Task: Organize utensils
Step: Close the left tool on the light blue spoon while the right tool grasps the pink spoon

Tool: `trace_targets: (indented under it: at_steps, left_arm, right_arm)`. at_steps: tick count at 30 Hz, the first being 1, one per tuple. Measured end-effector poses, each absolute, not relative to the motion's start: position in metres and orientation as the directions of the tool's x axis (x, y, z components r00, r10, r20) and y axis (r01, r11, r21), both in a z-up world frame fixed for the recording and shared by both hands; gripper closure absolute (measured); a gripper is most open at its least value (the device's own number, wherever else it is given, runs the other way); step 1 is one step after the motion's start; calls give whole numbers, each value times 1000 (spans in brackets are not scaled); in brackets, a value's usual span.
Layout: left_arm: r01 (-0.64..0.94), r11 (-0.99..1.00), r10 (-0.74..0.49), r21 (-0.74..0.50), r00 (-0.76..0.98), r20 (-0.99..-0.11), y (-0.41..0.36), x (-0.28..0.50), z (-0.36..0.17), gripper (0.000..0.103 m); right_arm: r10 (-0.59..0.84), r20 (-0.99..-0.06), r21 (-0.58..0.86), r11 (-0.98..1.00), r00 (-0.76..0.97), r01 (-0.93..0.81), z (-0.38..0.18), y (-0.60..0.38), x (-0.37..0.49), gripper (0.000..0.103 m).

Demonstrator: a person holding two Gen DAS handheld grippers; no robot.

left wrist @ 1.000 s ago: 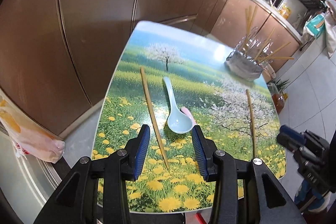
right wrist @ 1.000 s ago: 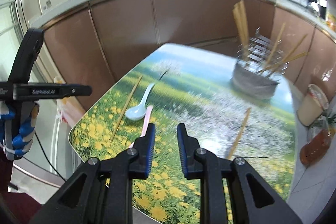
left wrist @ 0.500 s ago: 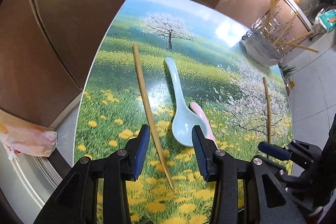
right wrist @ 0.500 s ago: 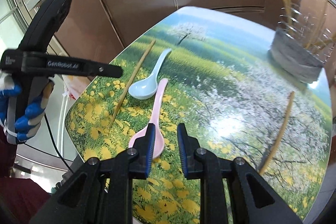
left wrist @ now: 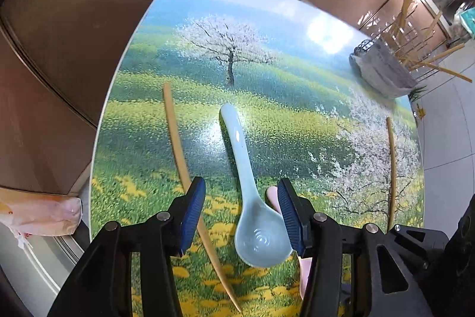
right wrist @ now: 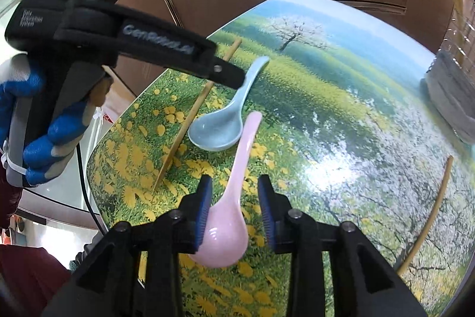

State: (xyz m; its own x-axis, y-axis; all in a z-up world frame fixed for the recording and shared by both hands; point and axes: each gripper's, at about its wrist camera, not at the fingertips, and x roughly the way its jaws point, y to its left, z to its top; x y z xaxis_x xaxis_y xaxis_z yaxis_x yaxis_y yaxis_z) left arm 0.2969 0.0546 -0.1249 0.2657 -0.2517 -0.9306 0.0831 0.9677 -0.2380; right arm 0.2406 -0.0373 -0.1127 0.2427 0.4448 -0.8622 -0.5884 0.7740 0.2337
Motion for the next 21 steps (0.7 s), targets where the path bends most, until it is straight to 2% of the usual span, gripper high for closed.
trace_targets:
  at_steps: [16, 21]
  left_arm:
    - [71, 973, -231, -221, 209, -950, 47, 318, -147, 55]
    - [79, 970, -242, -231, 203, -949, 40, 318, -150, 61]
  right_arm:
    - [400, -893, 220, 787, 205, -577, -139, -9, 266, 73]
    - [384, -899, 201, 790, 212, -579, -141, -9, 273, 87]
